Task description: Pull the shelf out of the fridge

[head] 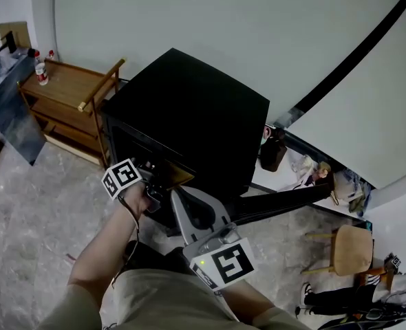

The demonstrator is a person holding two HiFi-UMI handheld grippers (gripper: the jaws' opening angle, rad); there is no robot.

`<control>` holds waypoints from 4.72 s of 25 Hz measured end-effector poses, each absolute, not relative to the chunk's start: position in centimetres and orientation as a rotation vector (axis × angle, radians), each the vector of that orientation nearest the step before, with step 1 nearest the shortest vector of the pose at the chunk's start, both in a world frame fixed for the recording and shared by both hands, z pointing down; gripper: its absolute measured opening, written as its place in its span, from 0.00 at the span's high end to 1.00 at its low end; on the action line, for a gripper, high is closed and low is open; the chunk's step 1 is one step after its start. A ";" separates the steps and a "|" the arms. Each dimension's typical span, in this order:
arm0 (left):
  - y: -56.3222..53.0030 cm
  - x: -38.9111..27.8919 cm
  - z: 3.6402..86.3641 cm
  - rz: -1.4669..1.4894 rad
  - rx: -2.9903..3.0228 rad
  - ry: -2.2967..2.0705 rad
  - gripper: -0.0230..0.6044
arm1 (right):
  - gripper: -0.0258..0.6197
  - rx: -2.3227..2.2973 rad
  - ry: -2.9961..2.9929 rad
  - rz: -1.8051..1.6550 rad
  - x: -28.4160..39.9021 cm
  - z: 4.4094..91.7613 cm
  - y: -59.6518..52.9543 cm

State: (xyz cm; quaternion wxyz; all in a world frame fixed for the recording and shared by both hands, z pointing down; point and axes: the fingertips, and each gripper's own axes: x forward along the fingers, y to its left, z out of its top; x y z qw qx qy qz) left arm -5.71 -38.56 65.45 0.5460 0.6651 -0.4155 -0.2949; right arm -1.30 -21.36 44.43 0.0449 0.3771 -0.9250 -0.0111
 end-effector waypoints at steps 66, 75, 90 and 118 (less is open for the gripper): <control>-28.6 -7.6 64.9 -0.845 1.390 -0.841 0.95 | 0.96 0.922 -2.739 0.134 -1.4 44.3 -18.0; -25.2 -8.9 64.5 -0.831 1.391 -0.825 0.95 | 0.97 0.899 -2.725 0.090 -0.8 43.3 -18.1; -16.7 -11.9 65.2 -0.797 1.393 -0.856 0.93 | 0.97 0.773 -2.733 0.109 -2.5 43.0 -15.9; -9.5 -24.3 42.1 -1.290 1.445 -0.998 0.94 | 0.97 0.561 -2.976 0.031 -9.1 32.9 -15.7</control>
